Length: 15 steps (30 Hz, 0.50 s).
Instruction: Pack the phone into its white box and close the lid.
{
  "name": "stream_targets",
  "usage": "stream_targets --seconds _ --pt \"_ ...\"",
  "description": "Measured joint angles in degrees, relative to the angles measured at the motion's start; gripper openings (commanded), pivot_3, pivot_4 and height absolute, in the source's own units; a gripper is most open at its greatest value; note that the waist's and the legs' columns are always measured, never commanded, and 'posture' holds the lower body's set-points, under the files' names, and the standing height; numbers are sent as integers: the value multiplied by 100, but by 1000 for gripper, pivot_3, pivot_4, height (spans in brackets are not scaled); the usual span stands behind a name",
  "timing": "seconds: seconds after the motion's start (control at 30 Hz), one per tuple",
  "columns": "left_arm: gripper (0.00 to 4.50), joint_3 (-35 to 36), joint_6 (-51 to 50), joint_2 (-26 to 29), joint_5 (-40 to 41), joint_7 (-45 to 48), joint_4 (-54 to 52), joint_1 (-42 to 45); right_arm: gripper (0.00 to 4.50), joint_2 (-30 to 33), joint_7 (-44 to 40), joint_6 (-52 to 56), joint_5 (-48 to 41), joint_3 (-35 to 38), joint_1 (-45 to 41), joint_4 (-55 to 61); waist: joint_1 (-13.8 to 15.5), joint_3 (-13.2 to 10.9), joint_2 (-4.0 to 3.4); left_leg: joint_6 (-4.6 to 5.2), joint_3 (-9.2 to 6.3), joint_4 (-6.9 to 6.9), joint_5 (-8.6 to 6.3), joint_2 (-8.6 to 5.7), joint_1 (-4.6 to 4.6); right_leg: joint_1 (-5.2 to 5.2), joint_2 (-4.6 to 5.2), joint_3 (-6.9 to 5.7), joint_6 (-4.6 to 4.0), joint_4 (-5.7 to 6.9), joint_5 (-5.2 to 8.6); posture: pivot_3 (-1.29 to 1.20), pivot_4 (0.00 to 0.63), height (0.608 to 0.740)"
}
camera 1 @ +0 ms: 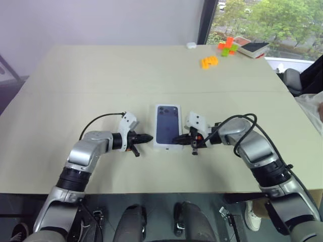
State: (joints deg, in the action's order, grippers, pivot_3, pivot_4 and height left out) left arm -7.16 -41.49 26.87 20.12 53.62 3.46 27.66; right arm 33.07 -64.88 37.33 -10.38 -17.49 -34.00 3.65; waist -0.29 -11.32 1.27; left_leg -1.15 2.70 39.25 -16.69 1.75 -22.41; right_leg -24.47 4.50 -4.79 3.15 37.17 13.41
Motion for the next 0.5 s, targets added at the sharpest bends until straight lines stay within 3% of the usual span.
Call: stream_targets --seconds 0.17,0.27,0.47,0.5 --pt "0 380 122 -33 82 -253 161 104 41 -321 495 -20 -16 280 -248 -558 -29 -1 -1 5 3 2 4 0 -2 -5 0 1 -4 2 -3 0 150 740" --pt "1290 896 110 17 309 -408 209 204 1325 -422 799 -48 -169 781 -547 -980 -42 -2 -1 5 3 -3 4 3 -3 -8 -2 1 -4 2 -3 0 150 740" --pt "4376 1883 548 624 759 -135 80 -34 4380 -253 678 -901 -409 1368 -560 -1225 -39 -2 -2 9 9 -16 0 4 -10 -16 -1 0 -1 -10 -1 0 150 740" --pt "4450 1980 631 752 791 -60 60 -112 4453 -169 574 -1034 -434 1394 -499 -1236 -38 -2 -2 11 11 -16 -2 4 -10 -15 1 1 0 -13 -1 0 150 740"
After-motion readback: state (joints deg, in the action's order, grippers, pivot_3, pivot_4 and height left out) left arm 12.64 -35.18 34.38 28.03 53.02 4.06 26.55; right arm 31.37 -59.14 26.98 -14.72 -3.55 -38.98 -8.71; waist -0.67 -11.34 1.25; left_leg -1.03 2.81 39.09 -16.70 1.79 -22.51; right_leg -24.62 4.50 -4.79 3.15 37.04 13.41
